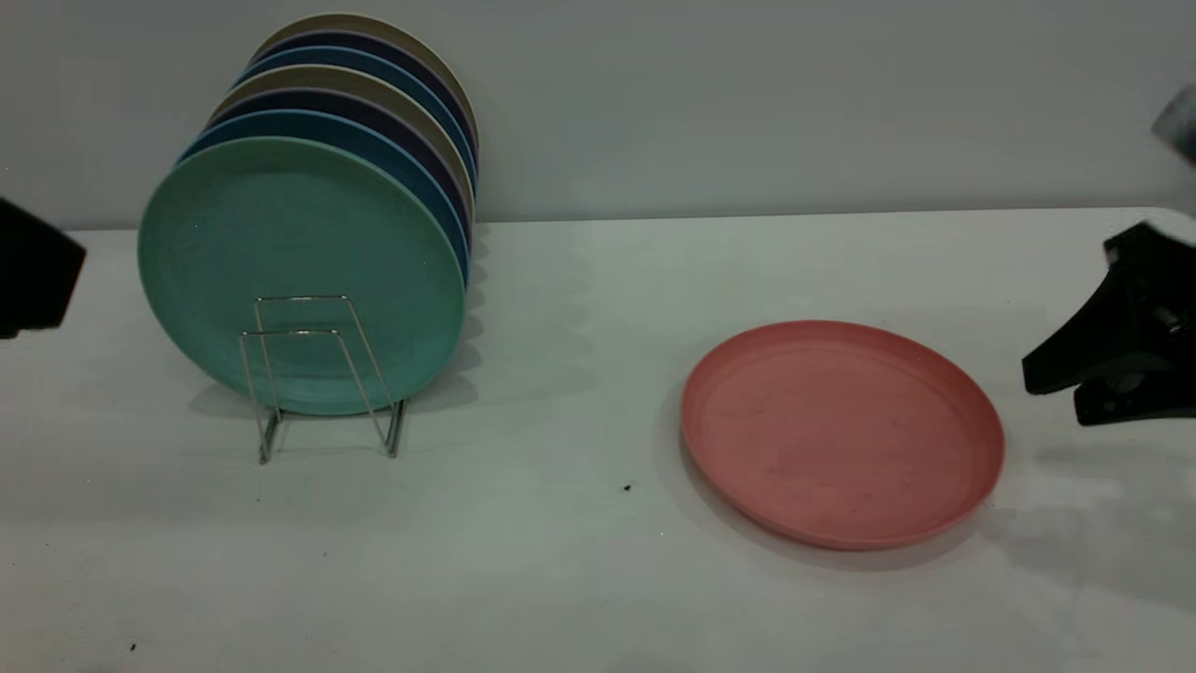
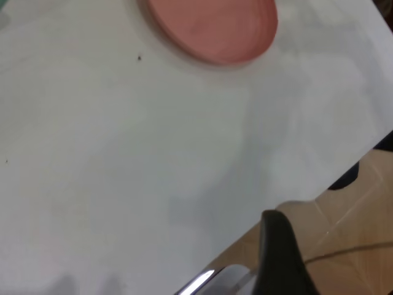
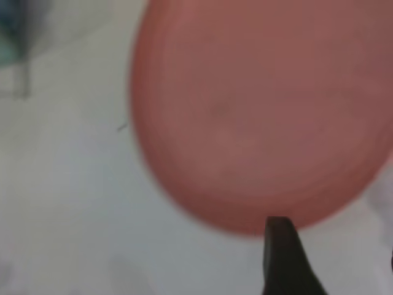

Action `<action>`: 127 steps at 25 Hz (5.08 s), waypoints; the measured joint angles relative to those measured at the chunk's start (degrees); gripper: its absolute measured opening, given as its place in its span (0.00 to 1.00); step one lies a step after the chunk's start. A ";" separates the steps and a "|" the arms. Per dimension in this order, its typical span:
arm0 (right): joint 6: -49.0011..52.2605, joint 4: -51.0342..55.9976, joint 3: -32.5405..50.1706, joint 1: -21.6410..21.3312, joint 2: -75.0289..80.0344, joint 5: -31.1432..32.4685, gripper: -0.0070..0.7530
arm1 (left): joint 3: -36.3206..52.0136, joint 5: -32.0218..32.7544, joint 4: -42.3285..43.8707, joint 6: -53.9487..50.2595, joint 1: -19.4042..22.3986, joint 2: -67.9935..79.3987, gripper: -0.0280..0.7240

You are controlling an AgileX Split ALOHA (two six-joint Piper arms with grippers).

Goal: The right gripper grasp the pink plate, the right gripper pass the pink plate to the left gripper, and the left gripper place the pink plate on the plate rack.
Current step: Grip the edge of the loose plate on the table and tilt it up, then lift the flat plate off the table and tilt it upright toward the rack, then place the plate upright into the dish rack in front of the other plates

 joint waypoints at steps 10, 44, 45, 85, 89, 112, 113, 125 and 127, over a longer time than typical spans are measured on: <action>-1.46 3.11 -11.25 -0.01 14.34 -2.30 0.57 | -0.07 0.17 0.04 0.00 0.00 0.00 0.67; -3.86 7.54 -13.06 -1.27 17.11 -2.23 0.03 | -0.14 0.11 -1.05 -3.88 0.00 0.06 0.67; -3.74 7.04 -13.06 -2.11 16.30 -0.77 0.03 | -0.14 0.11 -1.18 -4.16 0.00 0.11 0.67; -4.85 9.45 -13.06 18.71 13.11 19.08 0.03 | -0.36 -5.08 -47.11 29.92 0.00 38.15 0.67; -5.30 11.41 -13.06 20.85 13.11 21.74 0.03 | -0.36 -5.08 -47.28 30.08 0.00 38.15 0.67; -10.01 17.02 -13.06 24.37 12.88 23.04 0.54 | -0.36 -7.24 -46.88 30.80 0.11 38.27 0.26; -10.01 16.60 -13.06 24.04 12.88 23.04 0.58 | -0.36 -7.13 -46.73 30.92 0.11 38.27 0.26; -8.45 9.00 -13.06 10.51 12.78 28.48 0.69 | -0.47 -8.96 -44.90 33.15 -0.16 38.46 0.18; -8.38 8.10 -13.06 9.02 12.78 29.00 0.69 | -0.47 -10.29 -44.48 33.28 -0.16 38.46 0.18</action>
